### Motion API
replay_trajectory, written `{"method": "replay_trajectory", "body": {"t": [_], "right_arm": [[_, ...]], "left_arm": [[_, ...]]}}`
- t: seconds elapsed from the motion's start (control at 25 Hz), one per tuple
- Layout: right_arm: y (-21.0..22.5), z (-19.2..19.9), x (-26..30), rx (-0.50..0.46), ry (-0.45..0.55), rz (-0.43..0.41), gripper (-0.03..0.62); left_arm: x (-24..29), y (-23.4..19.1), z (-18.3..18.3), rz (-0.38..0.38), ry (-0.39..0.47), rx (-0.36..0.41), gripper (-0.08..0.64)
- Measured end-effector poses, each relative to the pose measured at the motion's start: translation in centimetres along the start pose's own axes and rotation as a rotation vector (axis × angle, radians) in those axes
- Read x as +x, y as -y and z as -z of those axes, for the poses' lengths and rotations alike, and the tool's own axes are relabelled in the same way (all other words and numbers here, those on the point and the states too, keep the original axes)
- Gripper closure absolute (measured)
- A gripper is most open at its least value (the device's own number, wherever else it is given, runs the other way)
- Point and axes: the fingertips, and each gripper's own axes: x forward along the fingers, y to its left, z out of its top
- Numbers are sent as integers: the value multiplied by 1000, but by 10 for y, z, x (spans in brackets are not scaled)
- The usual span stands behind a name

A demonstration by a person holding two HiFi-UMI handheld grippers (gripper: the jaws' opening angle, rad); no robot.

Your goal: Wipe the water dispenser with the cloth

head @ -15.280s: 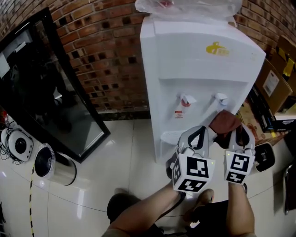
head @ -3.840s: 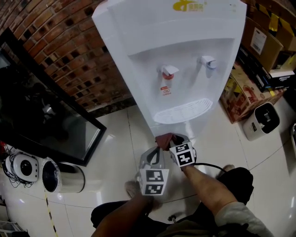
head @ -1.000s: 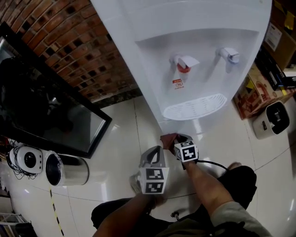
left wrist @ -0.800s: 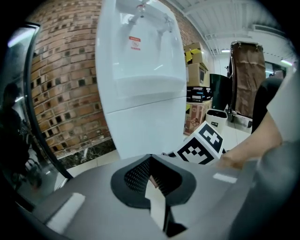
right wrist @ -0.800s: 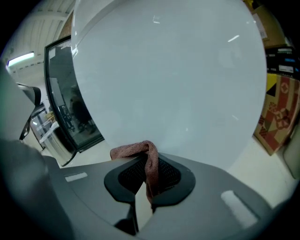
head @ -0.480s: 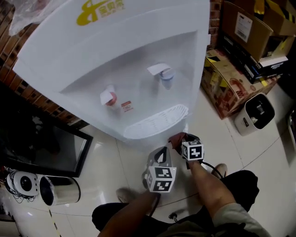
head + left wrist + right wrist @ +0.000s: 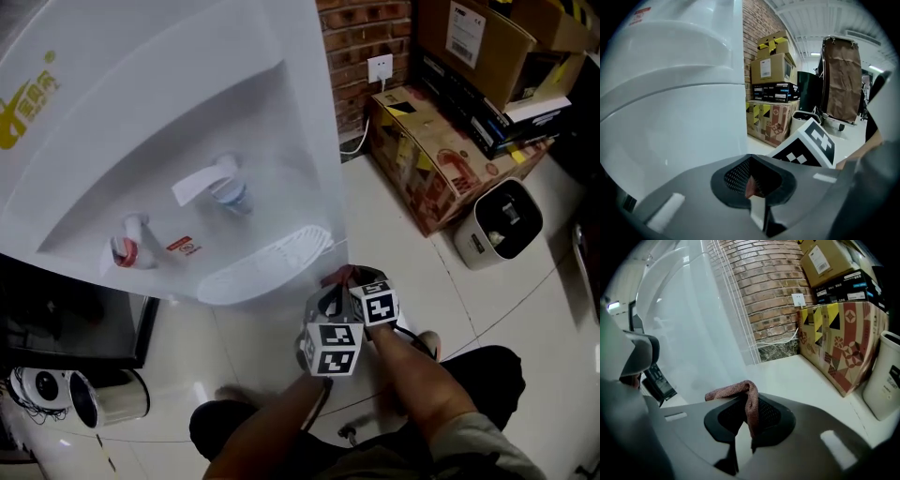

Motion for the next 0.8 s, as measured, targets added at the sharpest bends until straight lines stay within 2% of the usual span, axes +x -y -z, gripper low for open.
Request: {"method": "replay_trajectory", "body": {"t": [0.24, 0.44, 0.64, 0.8], "right_arm": [[3, 0, -3, 0, 0, -19, 543], [0, 5, -7, -9, 13, -3, 543], [-51, 23, -5, -64, -6, -74, 543], [-106, 37, 6, -91, -23, -149, 543]], "left_arm": [[2, 1, 9, -7, -23, 10, 560], [-17, -25, 11, -49, -3, -4, 560], [-53, -68, 24, -118, -12, -5, 560], [-88, -109, 59, -188, -64, -4, 560]]}}
